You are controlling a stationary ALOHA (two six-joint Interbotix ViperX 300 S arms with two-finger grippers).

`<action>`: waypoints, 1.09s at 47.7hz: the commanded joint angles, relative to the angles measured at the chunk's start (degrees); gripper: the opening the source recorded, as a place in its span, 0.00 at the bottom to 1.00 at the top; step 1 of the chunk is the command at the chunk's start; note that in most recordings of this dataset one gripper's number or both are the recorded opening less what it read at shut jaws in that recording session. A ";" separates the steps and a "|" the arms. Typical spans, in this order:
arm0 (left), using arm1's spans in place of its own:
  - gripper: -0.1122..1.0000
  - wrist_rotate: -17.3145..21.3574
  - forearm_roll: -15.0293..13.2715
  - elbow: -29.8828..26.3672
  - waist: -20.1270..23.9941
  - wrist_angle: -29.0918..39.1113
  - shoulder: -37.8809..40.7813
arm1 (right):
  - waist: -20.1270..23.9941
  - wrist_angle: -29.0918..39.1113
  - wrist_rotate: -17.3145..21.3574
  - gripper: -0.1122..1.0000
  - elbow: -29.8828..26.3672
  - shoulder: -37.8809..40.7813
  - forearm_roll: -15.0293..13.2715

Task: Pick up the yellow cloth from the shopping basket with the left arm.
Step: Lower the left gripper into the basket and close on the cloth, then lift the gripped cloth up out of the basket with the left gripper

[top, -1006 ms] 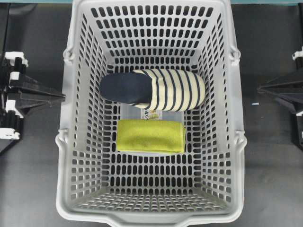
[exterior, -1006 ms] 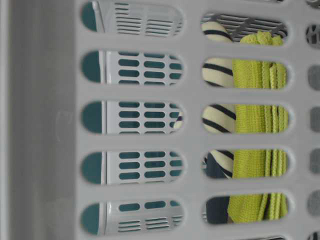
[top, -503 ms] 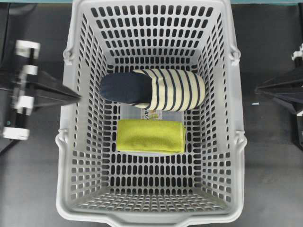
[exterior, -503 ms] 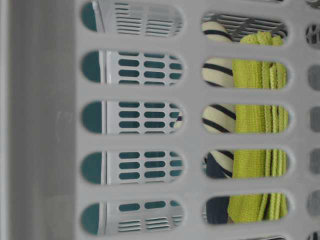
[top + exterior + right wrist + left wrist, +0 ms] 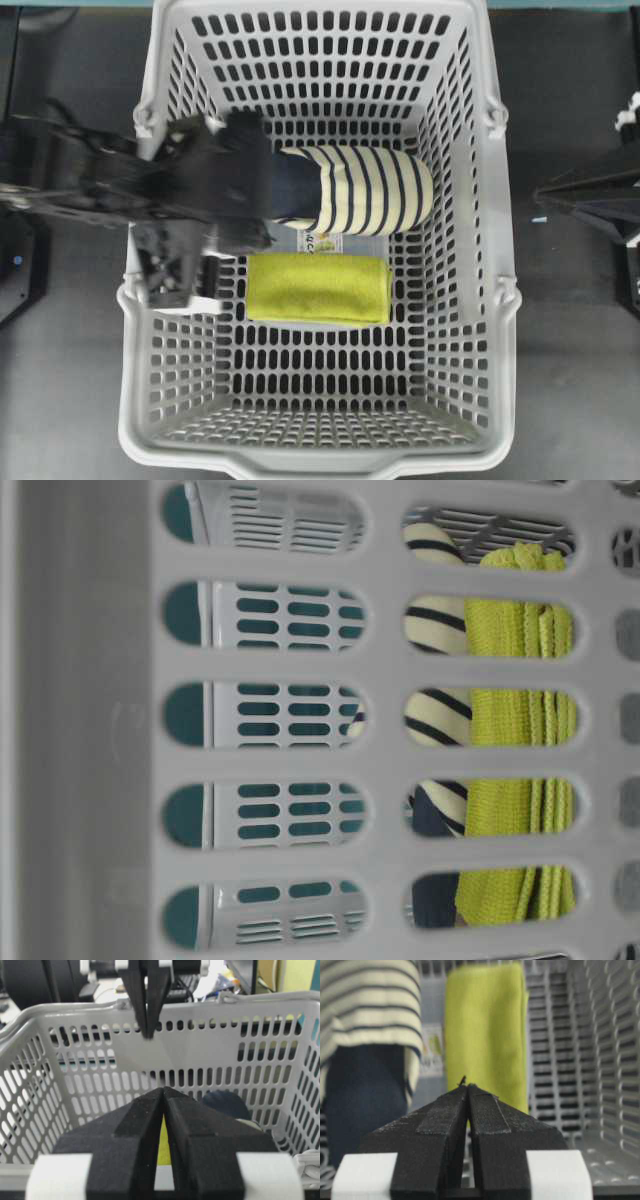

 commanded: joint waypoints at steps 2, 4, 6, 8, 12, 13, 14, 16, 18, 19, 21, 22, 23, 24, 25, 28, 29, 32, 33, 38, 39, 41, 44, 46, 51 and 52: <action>0.11 0.26 0.18 -5.63 -0.09 3.52 4.31 | 0.09 -0.18 0.09 0.10 -1.41 0.35 0.18; 0.13 0.09 0.26 -6.77 -0.09 4.48 5.89 | 0.18 -0.18 0.09 0.10 -1.49 0.35 0.18; 0.19 -0.26 0.26 -7.91 -0.26 5.45 7.65 | 0.18 -0.18 0.09 0.10 -1.49 0.35 0.18; 0.29 -0.62 0.26 -8.79 -0.35 6.15 9.05 | 0.35 -0.35 0.09 0.10 -1.41 0.35 0.18; 0.54 -0.70 0.26 -10.28 -0.97 7.47 12.30 | 0.53 -0.35 0.09 0.10 -1.41 0.44 0.18; 0.60 -0.79 0.26 -10.55 -1.05 7.56 13.01 | 0.53 -0.35 0.09 0.10 -1.41 0.44 0.18; 0.65 -0.79 0.26 -10.63 -1.14 7.47 13.62 | 0.53 -0.35 0.09 0.10 -1.41 0.44 0.18; 0.75 -0.79 0.26 -10.81 -1.14 7.47 14.85 | 0.53 -0.35 0.09 0.10 -1.41 0.44 0.18; 0.84 -0.79 0.26 -10.81 -1.14 7.56 16.26 | 0.53 -0.35 0.09 0.10 -1.41 0.44 0.18; 0.88 -0.88 0.26 -10.81 -1.14 7.47 16.96 | 0.53 -0.44 0.09 0.10 -1.32 0.53 0.18; 0.89 -0.88 0.26 -10.81 -1.14 7.47 18.11 | 0.53 -0.35 0.09 0.10 -1.32 0.53 0.18; 0.89 -0.88 0.18 -10.99 -1.14 7.47 18.90 | 0.53 -0.35 0.09 0.10 -1.32 0.53 0.18; 0.88 -0.88 0.18 -11.07 -1.23 7.29 19.42 | 0.53 -0.35 0.09 0.10 -1.32 0.53 0.18; 0.88 -0.88 0.26 -11.16 -1.32 7.21 19.95 | 0.53 -0.35 0.09 0.10 -1.23 0.53 0.18; 0.87 -0.88 0.26 -11.16 -1.41 6.94 20.39 | 0.53 -0.35 0.09 0.10 -1.23 0.44 0.18; 0.87 -0.88 0.26 -10.99 -1.58 6.24 21.97 | 0.53 -0.44 0.09 0.10 -1.14 0.53 0.18; 0.87 -0.88 0.26 -10.90 -1.58 6.06 22.32 | 0.53 -0.44 0.09 0.10 -1.14 0.53 0.18; 0.87 -0.97 0.26 -10.63 -1.58 5.45 23.55 | 0.53 -0.44 0.09 0.10 -1.05 0.53 0.18; 0.87 -0.97 0.18 -10.55 -1.58 5.27 24.08 | 0.53 -0.35 0.09 0.10 -1.05 0.44 0.18; 0.87 -1.14 0.18 -10.46 -1.58 4.04 25.66 | 0.53 -0.44 0.09 0.10 -0.79 0.53 0.18; 0.86 -1.23 0.26 -10.46 -1.58 3.78 25.84 | 0.53 -0.44 0.09 0.10 -0.79 0.44 0.18; 0.86 -1.58 0.18 -10.37 -1.58 3.60 26.02 | 0.53 -0.44 0.09 0.10 -0.62 0.53 0.18; 0.84 -2.37 0.26 -10.20 -1.49 3.52 26.28 | 0.53 -0.53 0.09 0.10 -0.44 0.44 0.18; 0.83 -2.81 0.26 -10.02 -1.58 3.52 26.28 | 0.53 -0.53 0.09 0.10 -0.35 0.44 0.18; 0.69 -3.08 0.26 -9.40 -1.58 3.52 26.02 | 0.53 -0.88 0.09 0.10 -0.18 0.35 0.18; 0.65 -2.99 0.26 -9.14 -1.58 3.52 26.02 | 0.53 -1.05 0.09 0.10 -0.18 0.35 0.18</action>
